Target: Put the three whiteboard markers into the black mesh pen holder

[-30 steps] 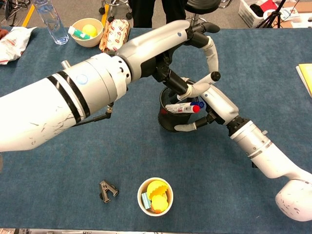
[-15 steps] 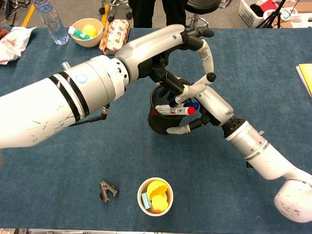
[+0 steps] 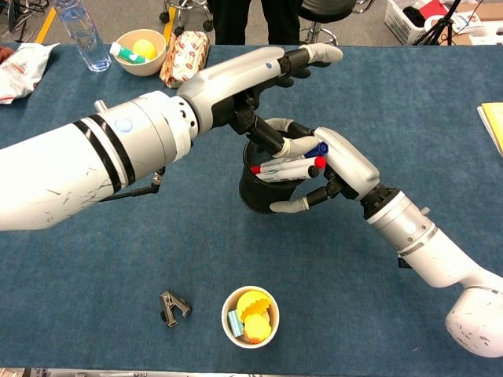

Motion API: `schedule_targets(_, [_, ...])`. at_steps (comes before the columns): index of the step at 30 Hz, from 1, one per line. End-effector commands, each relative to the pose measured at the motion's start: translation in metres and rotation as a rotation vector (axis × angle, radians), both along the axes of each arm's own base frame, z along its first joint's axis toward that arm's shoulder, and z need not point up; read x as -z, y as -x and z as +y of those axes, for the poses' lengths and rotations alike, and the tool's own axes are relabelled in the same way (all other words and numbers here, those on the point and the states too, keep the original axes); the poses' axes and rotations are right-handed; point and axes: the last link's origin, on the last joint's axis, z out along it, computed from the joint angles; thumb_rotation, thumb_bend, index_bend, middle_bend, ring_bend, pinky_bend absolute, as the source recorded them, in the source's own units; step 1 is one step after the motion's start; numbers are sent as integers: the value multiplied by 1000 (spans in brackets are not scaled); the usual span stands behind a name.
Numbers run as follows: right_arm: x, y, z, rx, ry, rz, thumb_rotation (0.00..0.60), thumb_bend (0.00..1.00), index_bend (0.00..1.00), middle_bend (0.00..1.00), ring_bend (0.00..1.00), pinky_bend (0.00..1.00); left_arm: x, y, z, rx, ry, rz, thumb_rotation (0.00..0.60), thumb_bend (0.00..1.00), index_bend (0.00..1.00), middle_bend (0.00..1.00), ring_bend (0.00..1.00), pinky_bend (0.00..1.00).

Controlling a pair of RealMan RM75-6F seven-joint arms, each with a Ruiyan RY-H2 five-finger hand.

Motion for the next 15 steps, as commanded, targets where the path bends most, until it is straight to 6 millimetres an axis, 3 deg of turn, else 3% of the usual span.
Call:
schedule_targets(1, [0, 0, 0, 0, 1, 0, 600, 17, 428, 530, 440, 486, -1, 0, 0, -1, 0, -3, 600, 336, 0, 0, 0, 14])
schedule_targets(8, [-11, 14, -3, 10, 32, 44, 600, 17, 428, 530, 441, 486, -19, 14, 7, -38, -71, 6, 600, 328, 0, 0, 0, 14])
schedule_targets(15, [-24, 35, -5, 42, 54, 115, 600, 17, 428, 530, 440, 486, -38, 53, 14, -87, -240, 166, 600, 327, 38, 1, 0, 19])
